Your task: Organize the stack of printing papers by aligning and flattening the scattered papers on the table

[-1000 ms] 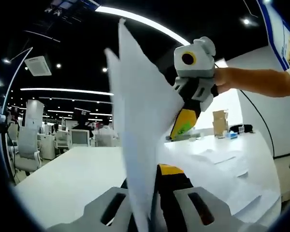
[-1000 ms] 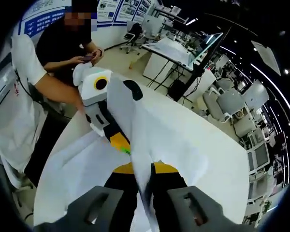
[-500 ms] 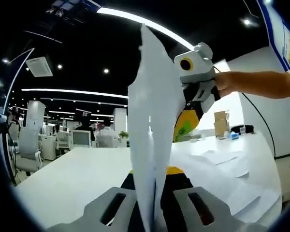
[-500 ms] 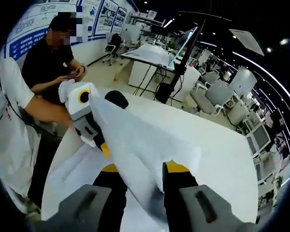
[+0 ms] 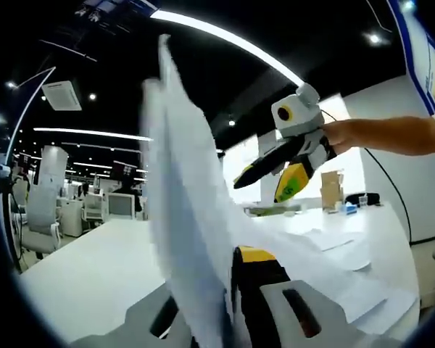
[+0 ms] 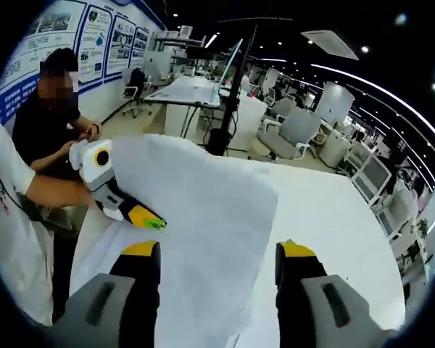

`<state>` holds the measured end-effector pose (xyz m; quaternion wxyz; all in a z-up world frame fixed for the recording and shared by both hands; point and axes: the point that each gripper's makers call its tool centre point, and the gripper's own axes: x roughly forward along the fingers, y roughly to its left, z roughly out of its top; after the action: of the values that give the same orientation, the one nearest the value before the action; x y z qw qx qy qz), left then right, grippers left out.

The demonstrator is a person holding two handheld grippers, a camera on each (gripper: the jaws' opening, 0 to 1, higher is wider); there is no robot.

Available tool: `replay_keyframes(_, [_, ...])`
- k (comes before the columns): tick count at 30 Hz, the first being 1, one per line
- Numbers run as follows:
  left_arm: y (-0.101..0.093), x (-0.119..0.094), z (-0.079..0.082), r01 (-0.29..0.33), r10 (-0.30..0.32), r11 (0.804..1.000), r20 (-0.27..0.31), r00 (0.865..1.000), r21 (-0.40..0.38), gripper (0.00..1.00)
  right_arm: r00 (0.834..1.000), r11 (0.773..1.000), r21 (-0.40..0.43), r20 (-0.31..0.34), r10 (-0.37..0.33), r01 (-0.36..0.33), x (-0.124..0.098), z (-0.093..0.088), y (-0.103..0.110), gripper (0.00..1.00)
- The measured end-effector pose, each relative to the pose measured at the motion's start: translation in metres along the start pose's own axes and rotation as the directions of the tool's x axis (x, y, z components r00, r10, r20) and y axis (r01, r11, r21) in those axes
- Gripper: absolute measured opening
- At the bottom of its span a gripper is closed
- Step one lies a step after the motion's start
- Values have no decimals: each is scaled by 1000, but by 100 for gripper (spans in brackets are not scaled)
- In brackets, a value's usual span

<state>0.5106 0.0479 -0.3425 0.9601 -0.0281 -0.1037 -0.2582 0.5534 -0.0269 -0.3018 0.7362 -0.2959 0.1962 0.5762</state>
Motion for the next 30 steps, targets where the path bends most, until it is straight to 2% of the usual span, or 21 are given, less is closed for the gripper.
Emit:
replay_keyframes(7, [-1,0,1,8,-8,1000,7,1000,-5,6,1000,999,48,17,-13,12,-5,-10,-4,66])
replay_keyframes(10, [-3,-1,4,20,-19,1000,21,1000,-15,6,999,996,84,49,-17,12,-6,-19,-9,70])
replay_keyframes(14, [-8,0,8,42,-41,999,36,999,-31,6,997,996,91,80,-19,12,-2,-21,-12,72])
replay_keyframes(18, [-15,1,18,83,-80,996,79,994,-42,6,989,988,148,147,21,-43,1,-19,-7,71])
replay_keyframes(22, [-21,2,21,120,-114,991,89,989,-64,6,984,991,130,178,18,-41,2,-21,-3,70])
replay_keyframes(25, [-30,4,19,164,-158,984,75,985,-73,6,971,982,169,234,41,-83,1,-16,1,67])
replay_keyframes(28, [-41,10,28,212,-207,974,69,976,-75,6,952,977,184,302,46,-106,-3,-13,4,67])
replay_keyframes(30, [-46,14,35,234,-231,971,60,971,-50,6,943,975,188,328,51,-118,-7,-13,6,67])
